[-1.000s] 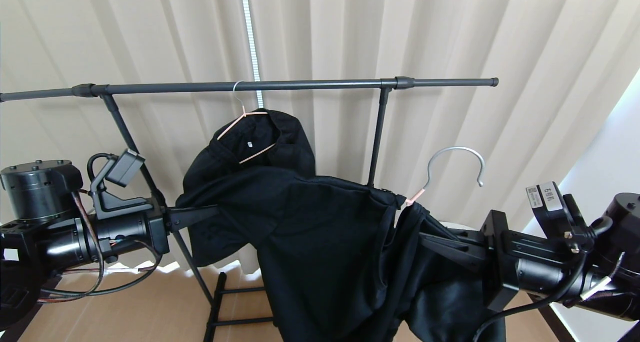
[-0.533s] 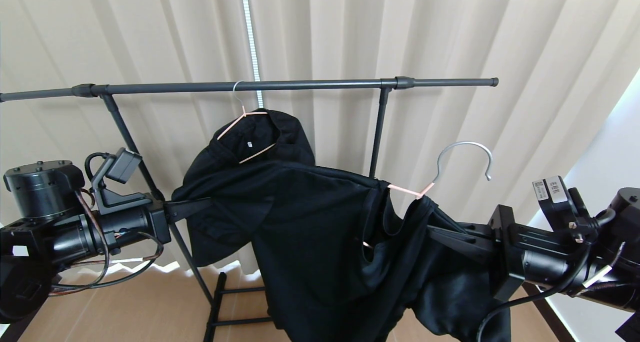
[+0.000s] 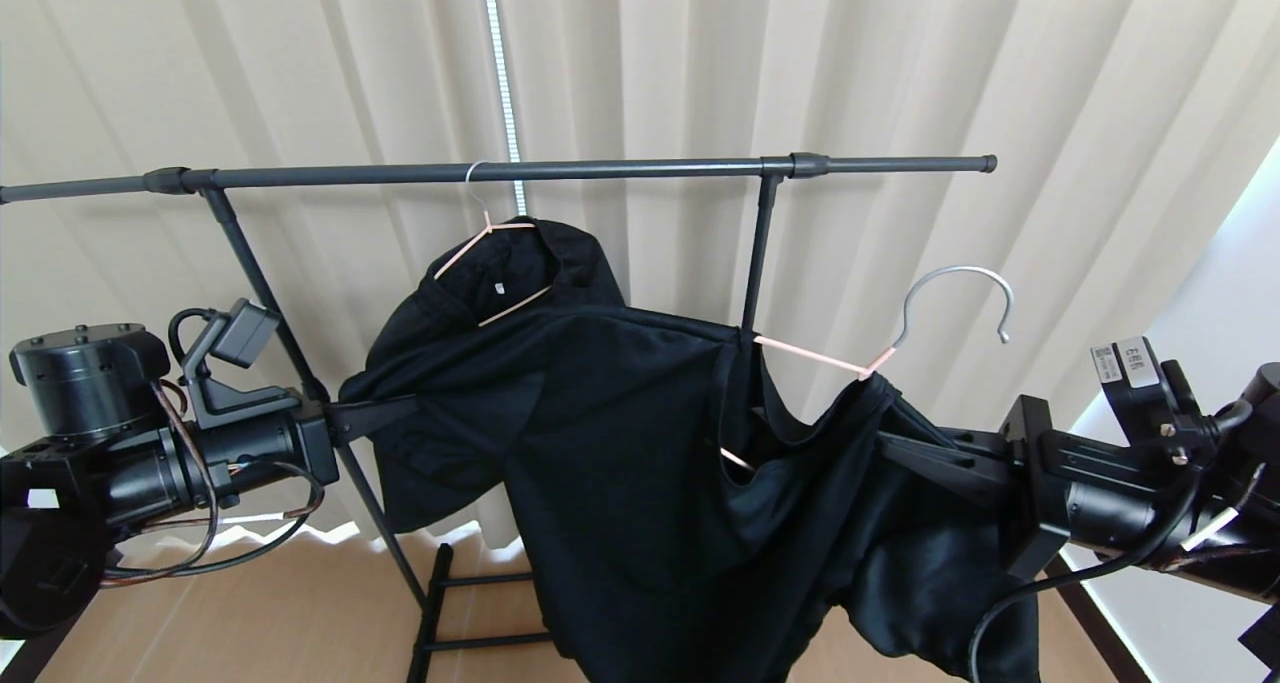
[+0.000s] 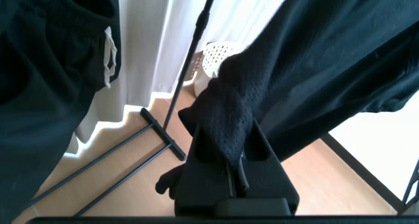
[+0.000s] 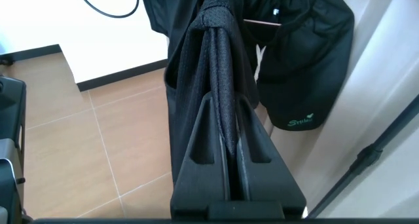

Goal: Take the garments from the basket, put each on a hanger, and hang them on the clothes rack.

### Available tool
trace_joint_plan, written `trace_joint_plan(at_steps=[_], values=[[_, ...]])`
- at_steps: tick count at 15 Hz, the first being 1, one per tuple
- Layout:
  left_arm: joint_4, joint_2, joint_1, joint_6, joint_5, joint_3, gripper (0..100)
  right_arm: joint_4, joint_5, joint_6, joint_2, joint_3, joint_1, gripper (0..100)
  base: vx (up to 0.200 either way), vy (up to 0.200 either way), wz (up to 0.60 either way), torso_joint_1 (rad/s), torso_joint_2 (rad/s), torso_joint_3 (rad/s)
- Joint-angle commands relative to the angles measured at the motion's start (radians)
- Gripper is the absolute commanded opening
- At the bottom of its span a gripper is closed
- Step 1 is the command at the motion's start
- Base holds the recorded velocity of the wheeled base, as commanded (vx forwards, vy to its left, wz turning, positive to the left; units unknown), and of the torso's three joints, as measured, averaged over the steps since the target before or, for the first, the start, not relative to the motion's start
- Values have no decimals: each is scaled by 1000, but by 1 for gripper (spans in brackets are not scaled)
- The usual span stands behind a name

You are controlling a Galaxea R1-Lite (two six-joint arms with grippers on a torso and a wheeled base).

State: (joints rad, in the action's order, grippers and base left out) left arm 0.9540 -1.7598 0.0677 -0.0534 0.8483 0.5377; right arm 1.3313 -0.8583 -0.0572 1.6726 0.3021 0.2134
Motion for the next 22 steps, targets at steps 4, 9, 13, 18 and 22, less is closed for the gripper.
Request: trace_joint_plan(at_steps=[4,9,13,18,22], values=[[0,2,12,0,-2,1,0,0,-27,-1,6,6,-26,0,0,0,0,0,0,0],[15,2,11,26,2,-16,0,0,-25,-1,9,6,-26,0,0,0,0,0,0,0],[66,8,4,24,2,-51,0,2,-25,-3,24,6,-25,0,0,0,0,0,0,0],[68,16,3,24,5,-53,100,2,-25,-3,26,8,-25,0,0,0,0,0,0,0],[77,79,4,14,0,-54,100,0,-24,-4,32,-3,-12,0,0,0,0,0,0,0]])
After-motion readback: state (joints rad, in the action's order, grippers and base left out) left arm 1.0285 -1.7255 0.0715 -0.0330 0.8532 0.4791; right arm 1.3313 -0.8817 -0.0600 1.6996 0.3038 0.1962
